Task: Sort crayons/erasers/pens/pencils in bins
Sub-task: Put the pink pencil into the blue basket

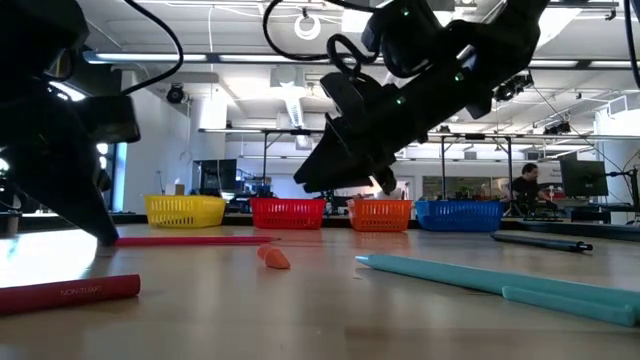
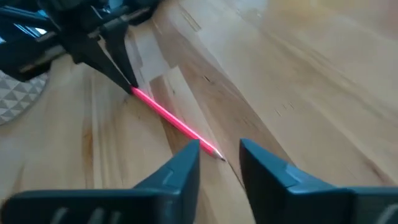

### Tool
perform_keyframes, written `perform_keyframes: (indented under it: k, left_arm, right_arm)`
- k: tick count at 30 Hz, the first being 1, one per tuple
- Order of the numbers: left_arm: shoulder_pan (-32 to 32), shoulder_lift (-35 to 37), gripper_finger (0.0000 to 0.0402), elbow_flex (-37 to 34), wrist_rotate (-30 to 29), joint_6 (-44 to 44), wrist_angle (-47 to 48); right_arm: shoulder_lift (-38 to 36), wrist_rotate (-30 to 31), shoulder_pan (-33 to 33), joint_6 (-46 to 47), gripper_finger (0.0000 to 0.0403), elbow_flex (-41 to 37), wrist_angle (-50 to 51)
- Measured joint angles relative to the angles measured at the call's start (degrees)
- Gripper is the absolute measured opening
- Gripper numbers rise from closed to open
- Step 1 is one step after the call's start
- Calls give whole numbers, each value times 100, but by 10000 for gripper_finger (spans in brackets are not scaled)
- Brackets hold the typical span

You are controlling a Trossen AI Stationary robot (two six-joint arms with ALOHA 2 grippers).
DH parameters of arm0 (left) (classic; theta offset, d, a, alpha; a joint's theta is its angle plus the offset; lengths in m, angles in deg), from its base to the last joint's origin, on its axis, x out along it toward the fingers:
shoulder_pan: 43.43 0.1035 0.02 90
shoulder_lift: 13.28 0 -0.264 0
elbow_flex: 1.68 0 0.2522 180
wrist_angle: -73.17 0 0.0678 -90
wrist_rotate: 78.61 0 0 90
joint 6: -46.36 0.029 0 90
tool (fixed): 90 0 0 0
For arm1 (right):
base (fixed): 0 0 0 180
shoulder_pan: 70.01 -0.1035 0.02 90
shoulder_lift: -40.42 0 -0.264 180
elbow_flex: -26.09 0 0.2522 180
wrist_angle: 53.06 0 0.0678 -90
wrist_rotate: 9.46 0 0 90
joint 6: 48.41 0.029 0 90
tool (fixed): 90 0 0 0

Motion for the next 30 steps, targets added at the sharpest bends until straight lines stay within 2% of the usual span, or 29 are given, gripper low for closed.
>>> perform_keyframes:
  k: [6,10,14,16,24,30]
  left_arm:
    - [-4,22,0,-124,-21,10,-231]
    - [-2,22,0,-124,-33,76,-242]
    - [-2,22,0,-130,-45,279,-273]
    - [-2,22,0,-134,-65,303,-290]
    - [-4,12,0,-141,-133,517,-335]
    - [-2,2,0,-146,-220,619,-349]
  right_arm:
    - [0,-11,99,-286,158,0,115]
    - [0,-112,142,-1474,172,0,185]
    - [123,-613,291,-2572,173,75,206]
    - [314,-917,349,-2906,171,351,433]
    - [1235,-1490,297,-4110,167,1896,1907]
    - [1760,-1606,304,-4489,146,2736,2785]
